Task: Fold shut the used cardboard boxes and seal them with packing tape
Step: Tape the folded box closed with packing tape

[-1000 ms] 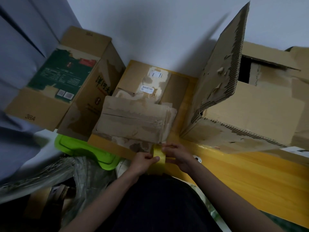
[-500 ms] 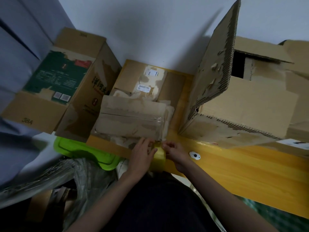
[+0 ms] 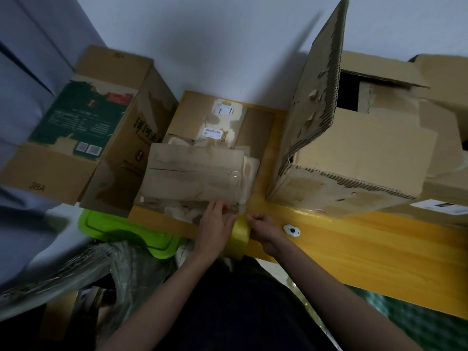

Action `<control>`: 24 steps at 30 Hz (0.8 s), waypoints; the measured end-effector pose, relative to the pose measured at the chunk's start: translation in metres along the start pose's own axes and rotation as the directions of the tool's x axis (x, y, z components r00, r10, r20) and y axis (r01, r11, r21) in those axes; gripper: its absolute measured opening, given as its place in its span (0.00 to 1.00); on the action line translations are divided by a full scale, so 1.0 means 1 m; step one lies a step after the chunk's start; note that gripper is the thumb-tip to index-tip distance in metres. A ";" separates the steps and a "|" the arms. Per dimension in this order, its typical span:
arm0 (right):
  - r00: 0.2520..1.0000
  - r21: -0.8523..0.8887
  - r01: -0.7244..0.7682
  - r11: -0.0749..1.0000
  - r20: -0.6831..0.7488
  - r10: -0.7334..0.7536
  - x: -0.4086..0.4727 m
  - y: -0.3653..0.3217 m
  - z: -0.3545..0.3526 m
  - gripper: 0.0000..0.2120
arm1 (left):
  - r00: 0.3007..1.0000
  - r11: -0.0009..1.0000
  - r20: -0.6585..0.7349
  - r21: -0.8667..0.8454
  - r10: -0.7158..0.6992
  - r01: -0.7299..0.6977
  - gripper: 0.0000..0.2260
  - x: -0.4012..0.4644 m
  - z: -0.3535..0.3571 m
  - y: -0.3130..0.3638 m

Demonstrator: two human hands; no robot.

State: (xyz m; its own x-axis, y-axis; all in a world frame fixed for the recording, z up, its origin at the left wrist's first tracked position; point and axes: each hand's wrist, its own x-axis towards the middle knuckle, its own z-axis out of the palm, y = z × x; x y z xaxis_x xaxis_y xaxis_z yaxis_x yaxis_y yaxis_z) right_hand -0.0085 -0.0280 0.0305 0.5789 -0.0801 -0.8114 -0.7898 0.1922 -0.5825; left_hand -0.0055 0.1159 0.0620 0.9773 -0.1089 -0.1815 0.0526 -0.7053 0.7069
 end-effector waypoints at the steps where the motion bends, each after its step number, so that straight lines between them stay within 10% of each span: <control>1: 0.999 0.021 -0.039 0.999 -0.001 0.039 0.001 0.002 -0.001 0.02 | 1.000 1.000 -0.005 0.003 -0.013 0.013 0.09 0.002 0.000 0.000; 11: 0.979 -0.229 0.186 0.955 -0.040 -0.200 -0.028 0.014 -0.027 0.06 | 0.970 0.998 0.242 0.044 0.027 -0.039 0.13 0.006 -0.002 0.006; 24: 0.850 -0.292 0.512 0.808 0.039 -0.525 -0.077 -0.011 -0.051 0.12 | 0.972 0.987 0.185 0.047 0.142 -0.153 0.06 -0.002 0.005 0.058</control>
State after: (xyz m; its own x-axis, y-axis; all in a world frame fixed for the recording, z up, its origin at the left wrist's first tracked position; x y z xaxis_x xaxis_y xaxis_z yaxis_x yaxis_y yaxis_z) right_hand -0.0549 -0.0736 0.0964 0.9147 -0.1313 -0.3823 -0.4007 -0.1710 -0.9001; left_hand -0.0051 0.0717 0.0994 0.9200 -0.3356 -0.2025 -0.1072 -0.7123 0.6936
